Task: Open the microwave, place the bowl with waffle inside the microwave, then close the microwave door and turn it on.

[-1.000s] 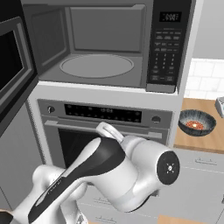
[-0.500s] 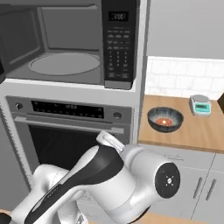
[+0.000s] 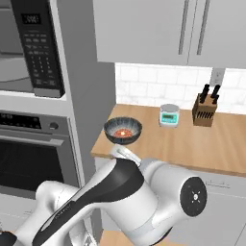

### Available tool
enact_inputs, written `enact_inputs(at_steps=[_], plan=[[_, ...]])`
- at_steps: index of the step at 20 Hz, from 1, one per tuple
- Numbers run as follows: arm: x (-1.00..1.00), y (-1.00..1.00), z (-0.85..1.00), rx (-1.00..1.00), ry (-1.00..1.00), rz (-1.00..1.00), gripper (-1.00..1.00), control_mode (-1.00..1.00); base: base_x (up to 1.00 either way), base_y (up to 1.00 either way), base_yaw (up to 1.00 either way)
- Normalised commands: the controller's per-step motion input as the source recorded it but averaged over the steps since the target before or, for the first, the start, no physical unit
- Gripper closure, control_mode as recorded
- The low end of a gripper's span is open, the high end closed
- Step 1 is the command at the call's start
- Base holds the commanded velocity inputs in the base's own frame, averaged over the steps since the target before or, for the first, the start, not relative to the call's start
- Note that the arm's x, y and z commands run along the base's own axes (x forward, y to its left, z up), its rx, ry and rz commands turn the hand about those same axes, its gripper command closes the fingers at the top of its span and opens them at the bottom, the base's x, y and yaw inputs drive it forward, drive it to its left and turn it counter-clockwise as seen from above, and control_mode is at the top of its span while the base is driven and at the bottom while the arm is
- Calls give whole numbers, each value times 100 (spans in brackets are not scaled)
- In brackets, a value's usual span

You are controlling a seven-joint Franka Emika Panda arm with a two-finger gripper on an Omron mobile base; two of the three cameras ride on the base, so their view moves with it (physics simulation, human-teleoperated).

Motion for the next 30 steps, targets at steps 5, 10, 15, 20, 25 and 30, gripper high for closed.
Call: enact_inputs(at_steps=[5,10,15,20,25,30], plan=[[0,0,0,0,0,0,-100,100,34,-42,9],[0,0,0,0,0,0,-100,100,36,-44,16],[0,0,0,0,0,0,-100,100,11,-87,20],[7,11,0,0,0,0,-100,-100,22,1,3],[60,91,0,0,6,0,-100,-100,0,0,0],[63,100,-15,0,20,0,-100,-100,0,0,0]])
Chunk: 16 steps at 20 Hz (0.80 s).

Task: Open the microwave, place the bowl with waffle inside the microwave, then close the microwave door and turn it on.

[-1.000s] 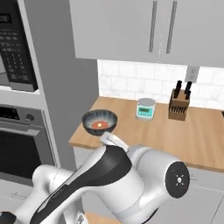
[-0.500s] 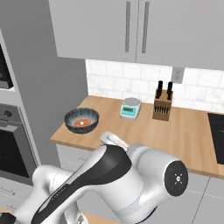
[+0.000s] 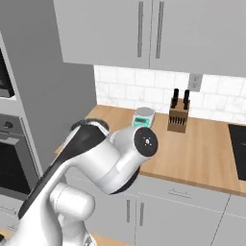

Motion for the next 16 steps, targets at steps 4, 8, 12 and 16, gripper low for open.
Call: enact_inputs(at_steps=[4,8,12,16], plan=[[89,89,-8,0,11,0,-100,-100,0,0,0],[87,70,-5,-8,21,0,-100,-100,0,0,0],[14,33,-4,-5,11,3,-100,-100,0,0,0],[46,0,-13,-3,10,0,-100,-100,0,0,0]])
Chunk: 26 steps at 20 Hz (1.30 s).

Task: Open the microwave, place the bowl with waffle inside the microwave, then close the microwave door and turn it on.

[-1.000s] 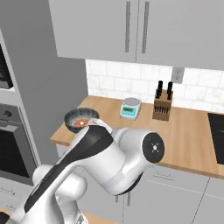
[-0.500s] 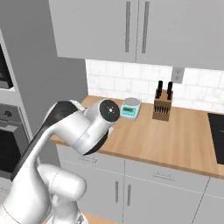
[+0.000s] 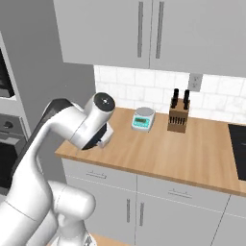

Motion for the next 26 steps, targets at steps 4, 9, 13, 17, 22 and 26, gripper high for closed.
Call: enact_inputs(at_steps=[4,9,13,17,22,26], plan=[[50,0,-31,-7,18,0,-100,-100,0,0,0],[81,8,-17,-3,9,-8,-100,-100,0,0,0],[88,20,-58,-5,14,-7,-100,-100,0,0,0],[92,21,-53,-7,15,-7,-100,-100,0,0,0],[59,-6,-45,-5,19,-6,-100,-100,0,0,0],[64,-1,-53,-5,18,-4,-100,-100,0,0,0]])
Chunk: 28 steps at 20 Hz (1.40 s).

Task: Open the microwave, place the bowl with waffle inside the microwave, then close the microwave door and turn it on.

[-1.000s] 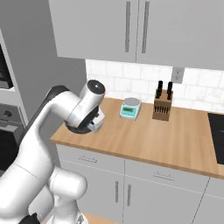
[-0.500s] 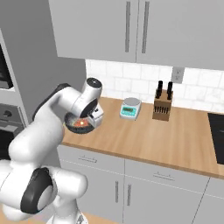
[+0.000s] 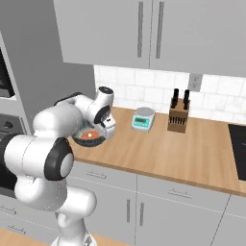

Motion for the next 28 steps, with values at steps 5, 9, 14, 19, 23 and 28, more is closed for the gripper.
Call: enact_inputs(at_steps=[5,9,14,19,23,28], plan=[[54,0,-39,-2,6,-1,-100,-100,0,0,0],[20,-8,-41,-1,1,0,-100,-100,0,0,0],[36,0,-34,-2,0,0,-100,-100,0,0,0],[20,0,-31,-2,0,0,-100,-100,0,0,0],[22,7,-34,-3,0,0,100,-100,0,0,0],[7,4,-17,0,4,0,100,-100,0,0,0]])
